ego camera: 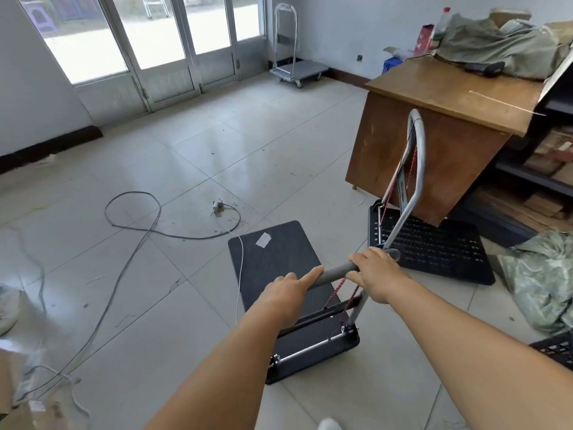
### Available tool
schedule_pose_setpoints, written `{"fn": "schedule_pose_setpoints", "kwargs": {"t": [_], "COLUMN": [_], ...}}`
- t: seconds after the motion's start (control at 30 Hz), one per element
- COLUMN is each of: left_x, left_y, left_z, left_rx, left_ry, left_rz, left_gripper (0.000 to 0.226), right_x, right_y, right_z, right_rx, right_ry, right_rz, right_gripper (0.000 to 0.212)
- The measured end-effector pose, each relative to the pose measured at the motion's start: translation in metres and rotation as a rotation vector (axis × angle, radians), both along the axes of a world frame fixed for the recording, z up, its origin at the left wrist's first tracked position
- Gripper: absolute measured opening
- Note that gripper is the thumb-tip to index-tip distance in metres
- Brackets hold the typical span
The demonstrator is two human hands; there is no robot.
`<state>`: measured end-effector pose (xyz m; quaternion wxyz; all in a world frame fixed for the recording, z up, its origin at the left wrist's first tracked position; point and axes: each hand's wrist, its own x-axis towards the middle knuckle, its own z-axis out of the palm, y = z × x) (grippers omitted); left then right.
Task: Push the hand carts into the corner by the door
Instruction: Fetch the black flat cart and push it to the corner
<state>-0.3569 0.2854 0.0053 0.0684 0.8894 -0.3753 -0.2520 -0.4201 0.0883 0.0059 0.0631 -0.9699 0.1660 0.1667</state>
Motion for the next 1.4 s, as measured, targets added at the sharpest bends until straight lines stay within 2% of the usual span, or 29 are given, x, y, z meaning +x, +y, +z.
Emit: {"fn": "schedule_pose_setpoints", "kwargs": {"t": [0.27, 0.57, 0.8, 1.13, 1.4], "left_x": [0.079, 0.181, 0.247, 0.329, 0.406], "left_y": [-0.010, 0.006, -0.015, -0.067, -0.117], "left_z": [0.002, 0.001, -0.001, -0.009, -0.009], "left_rx": [0.028, 0.126, 0.154, 0.041, 0.029], "left_ry": [-0.075, -0.169, -0.158, -0.090, -0.029], "left_rz": [0.045, 0.150, 0.139, 0.121, 0.131], "left_gripper": [0.092, 0.094, 0.075, 0.037, 0.032], "right_x": [0.085, 0.176, 0.225, 0.295, 0.372], "right_y": [-0.012, 0.003, -0.006, -0.050, -0.094], "right_z": [0.007, -0.003, -0.002, 0.005, 0.001], "right_rx": [-0.068, 0.028, 0.051, -0.011, -0.003], "right_ry": [0.023, 0.021, 0.006, -0.002, -0.031], "right_rz": [0.080, 0.117, 0.029, -0.135, -0.185], "right_gripper": [0.043, 0.040, 0.037, 0.033, 0.032]}}
